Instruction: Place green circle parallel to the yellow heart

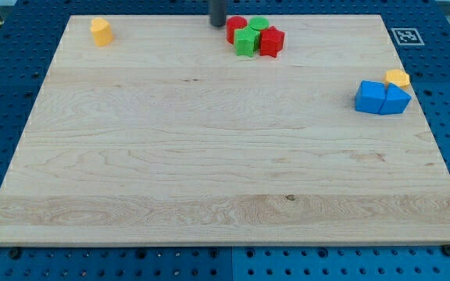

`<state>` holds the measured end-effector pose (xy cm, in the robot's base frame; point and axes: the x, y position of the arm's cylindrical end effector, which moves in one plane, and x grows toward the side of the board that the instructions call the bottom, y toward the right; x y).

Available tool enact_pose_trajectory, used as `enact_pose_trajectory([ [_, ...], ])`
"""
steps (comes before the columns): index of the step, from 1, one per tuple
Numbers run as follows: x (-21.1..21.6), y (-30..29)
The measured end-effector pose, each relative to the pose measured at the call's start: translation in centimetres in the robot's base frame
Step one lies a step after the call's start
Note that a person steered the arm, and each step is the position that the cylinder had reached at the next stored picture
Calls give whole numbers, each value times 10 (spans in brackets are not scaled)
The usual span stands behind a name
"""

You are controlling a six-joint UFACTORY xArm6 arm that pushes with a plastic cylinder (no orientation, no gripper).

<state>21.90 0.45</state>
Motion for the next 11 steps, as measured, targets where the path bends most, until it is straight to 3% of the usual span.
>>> enact_pose_trajectory([
  [2,140,87],
  [3,153,83],
  [4,138,76],
  [5,130,144],
  [6,85,187],
  [7,39,173],
  [9,30,66],
  [10,53,23],
  [11,35,18],
])
